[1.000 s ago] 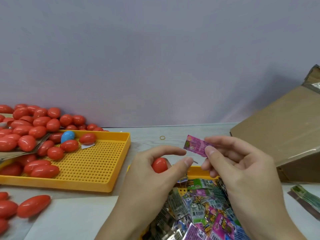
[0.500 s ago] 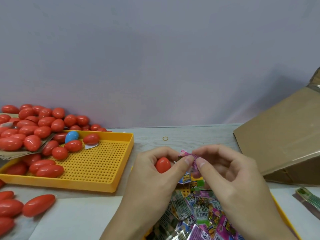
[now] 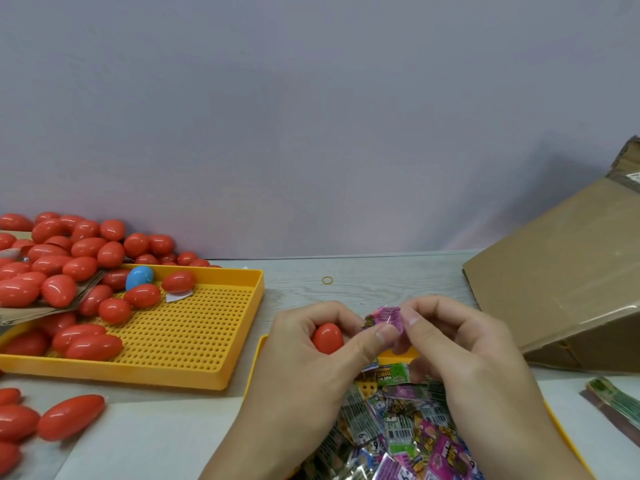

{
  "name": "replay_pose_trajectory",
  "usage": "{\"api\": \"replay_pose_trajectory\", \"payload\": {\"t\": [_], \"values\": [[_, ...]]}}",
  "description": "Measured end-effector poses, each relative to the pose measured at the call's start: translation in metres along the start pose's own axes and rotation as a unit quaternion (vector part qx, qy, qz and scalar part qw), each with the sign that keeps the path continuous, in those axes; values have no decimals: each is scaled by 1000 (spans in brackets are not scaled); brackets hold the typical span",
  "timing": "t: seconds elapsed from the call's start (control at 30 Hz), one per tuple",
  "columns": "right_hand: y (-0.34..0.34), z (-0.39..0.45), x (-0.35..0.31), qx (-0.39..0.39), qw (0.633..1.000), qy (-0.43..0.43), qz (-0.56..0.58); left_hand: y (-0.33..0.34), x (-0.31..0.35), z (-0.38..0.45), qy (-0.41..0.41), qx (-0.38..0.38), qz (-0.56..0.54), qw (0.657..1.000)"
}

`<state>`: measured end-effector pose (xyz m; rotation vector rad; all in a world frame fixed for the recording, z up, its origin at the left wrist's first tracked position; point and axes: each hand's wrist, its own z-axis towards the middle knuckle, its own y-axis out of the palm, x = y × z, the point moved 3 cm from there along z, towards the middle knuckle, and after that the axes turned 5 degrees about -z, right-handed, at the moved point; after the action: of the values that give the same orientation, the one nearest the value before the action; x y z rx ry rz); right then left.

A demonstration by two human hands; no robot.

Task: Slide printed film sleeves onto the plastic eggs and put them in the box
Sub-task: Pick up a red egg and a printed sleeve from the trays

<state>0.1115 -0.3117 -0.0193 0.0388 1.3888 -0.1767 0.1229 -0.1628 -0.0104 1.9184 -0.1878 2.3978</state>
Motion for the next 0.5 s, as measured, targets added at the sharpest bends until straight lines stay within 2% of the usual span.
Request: {"api": "replay_pose_trajectory", "payload": {"t": [0.3,0.5], "values": [[-1,3,5,40,999,15,30,-1,-6,0,11,1,0,1000],[0,3,8,6,999,10,33,-1,-6,1,-1,7,-1,1000]]}}
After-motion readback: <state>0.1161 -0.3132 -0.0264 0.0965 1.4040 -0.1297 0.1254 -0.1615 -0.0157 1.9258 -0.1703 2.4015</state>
